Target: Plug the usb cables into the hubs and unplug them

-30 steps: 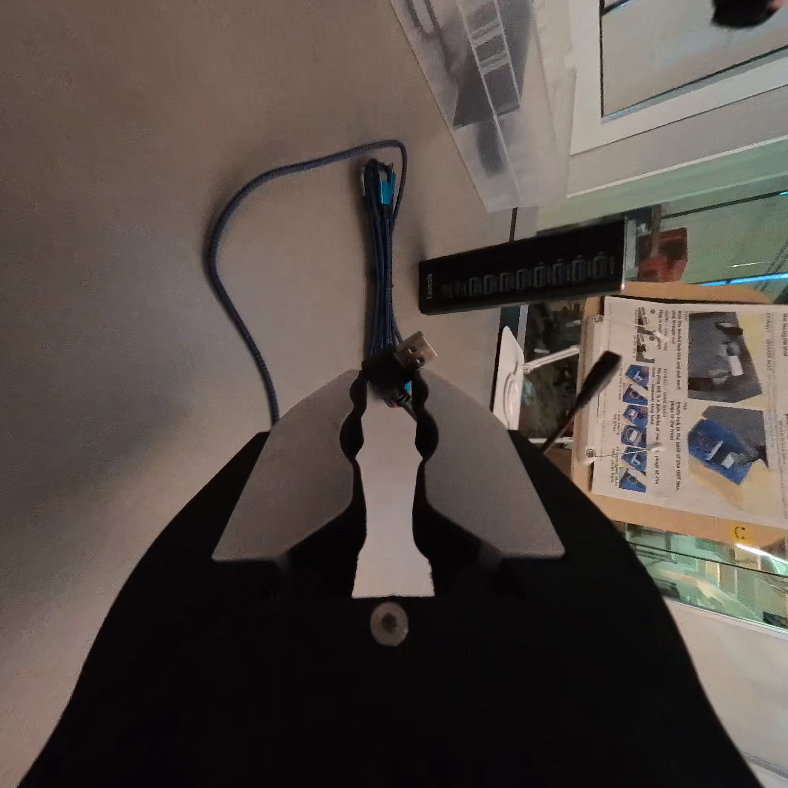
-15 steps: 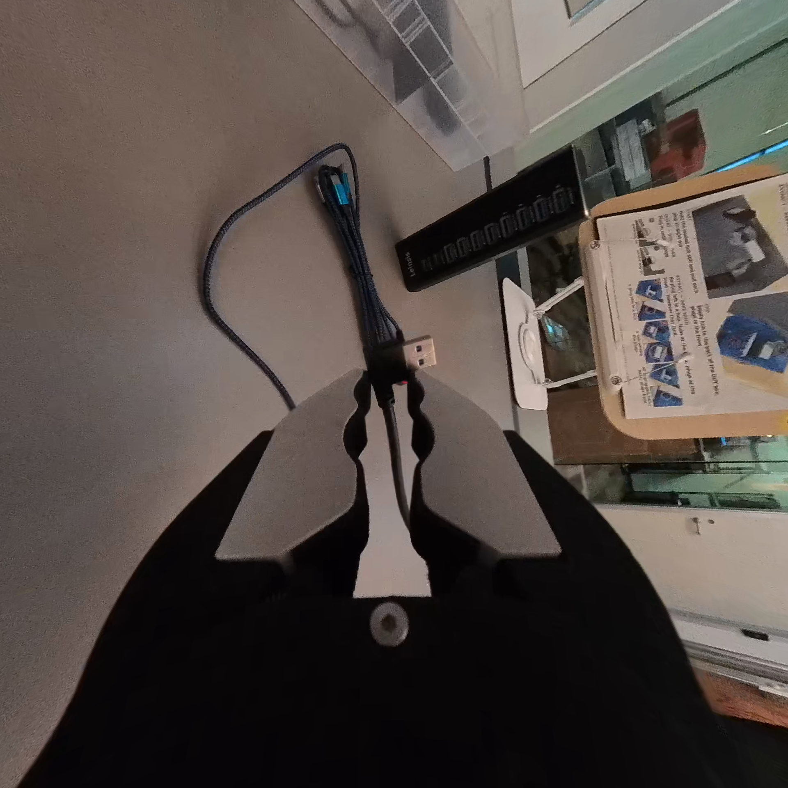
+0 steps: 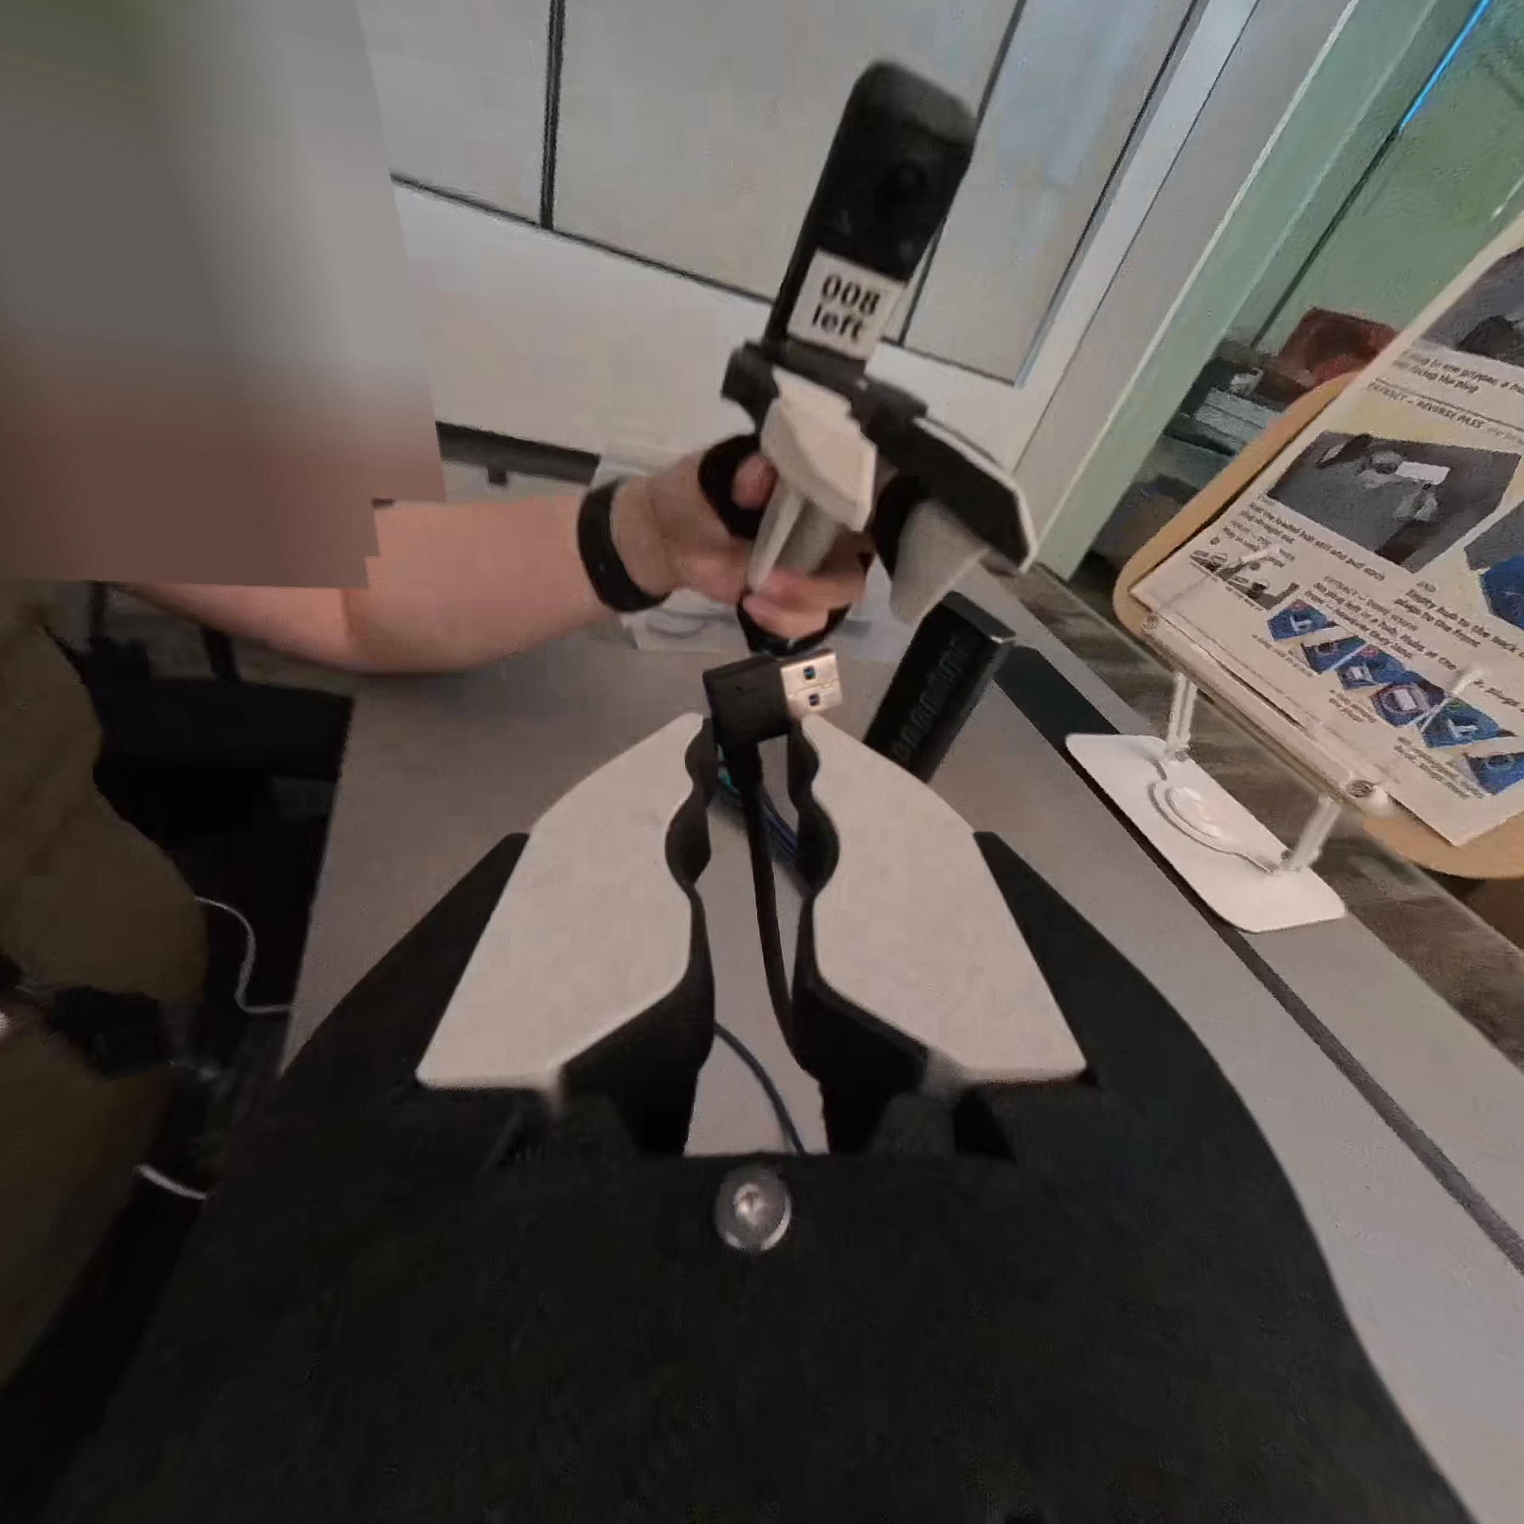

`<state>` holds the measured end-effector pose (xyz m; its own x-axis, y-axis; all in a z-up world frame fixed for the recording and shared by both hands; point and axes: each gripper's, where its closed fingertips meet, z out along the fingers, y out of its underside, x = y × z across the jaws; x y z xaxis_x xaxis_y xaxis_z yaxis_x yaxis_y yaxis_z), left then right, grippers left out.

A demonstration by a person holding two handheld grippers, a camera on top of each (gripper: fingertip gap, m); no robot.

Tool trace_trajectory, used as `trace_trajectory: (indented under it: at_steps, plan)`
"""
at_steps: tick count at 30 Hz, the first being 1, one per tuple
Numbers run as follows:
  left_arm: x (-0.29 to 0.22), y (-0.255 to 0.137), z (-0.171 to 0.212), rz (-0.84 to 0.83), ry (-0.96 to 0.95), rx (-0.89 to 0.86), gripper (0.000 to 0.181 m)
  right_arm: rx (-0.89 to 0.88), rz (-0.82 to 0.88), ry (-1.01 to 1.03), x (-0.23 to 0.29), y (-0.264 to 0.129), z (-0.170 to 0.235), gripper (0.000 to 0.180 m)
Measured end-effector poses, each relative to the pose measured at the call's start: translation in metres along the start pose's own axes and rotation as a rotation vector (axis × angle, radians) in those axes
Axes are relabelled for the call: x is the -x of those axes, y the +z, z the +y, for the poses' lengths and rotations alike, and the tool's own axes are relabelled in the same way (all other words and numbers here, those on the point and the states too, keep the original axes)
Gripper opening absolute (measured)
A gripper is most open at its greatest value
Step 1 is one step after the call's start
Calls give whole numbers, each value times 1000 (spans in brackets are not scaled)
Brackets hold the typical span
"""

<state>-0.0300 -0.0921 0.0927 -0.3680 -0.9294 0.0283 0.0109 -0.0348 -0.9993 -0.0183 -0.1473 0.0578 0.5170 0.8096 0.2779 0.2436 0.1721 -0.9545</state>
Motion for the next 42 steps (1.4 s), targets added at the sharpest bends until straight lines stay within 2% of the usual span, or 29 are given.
trace_trajectory:
  at_steps: [3, 8, 11, 14, 18, 20, 23, 25, 28, 32, 34, 36, 39, 42]
  plan:
    - [-17, 18, 3, 24, 80, -32, 49, -160, -19, 112, -1, -16, -27, 16]
    - [-38, 54, 15, -53, 204, -29, 48, -376, 15, 313, -21, -30, -54, 16]
    - [-39, 69, 22, -112, 188, -2, 37, -394, 10, 343, -23, -23, -57, 16]
    - [-40, 77, 30, -84, 103, 23, 35, -378, -10, 354, -20, -11, -59, 16]
    - [-39, 75, 30, -76, 87, -12, 13, -357, -12, 358, -18, 0, -60, 16]
    - [-36, 73, 33, -73, 89, 27, 5, -344, -29, 377, -15, 3, -59, 16]
    - [-31, 67, 40, -84, 93, 137, 2, -315, 82, 364, -29, -6, -48, 20]
    - [-28, 62, 44, -84, 40, 206, 2, -253, 192, 285, -42, -19, -37, 20]
    - [-28, 56, 55, -47, -71, 327, 2, -82, 367, -19, -55, -40, -24, 28]
    - [-15, 49, 73, -130, -70, 462, 2, 333, 464, -661, -48, -42, -14, 38]
    - [-15, 48, 84, -140, -82, 537, 2, 606, 449, -1021, -48, -35, -5, 40]
    - [-10, 47, 92, -180, -73, 574, 2, 827, 426, -1292, -54, -30, 1, 37]
    - [-9, 47, 102, -193, -89, 621, 2, 956, 301, -1401, -55, -19, 15, 30]
    - [-7, 46, 108, -204, -96, 654, 2, 1062, 261, -1465, -62, -16, 23, 27]
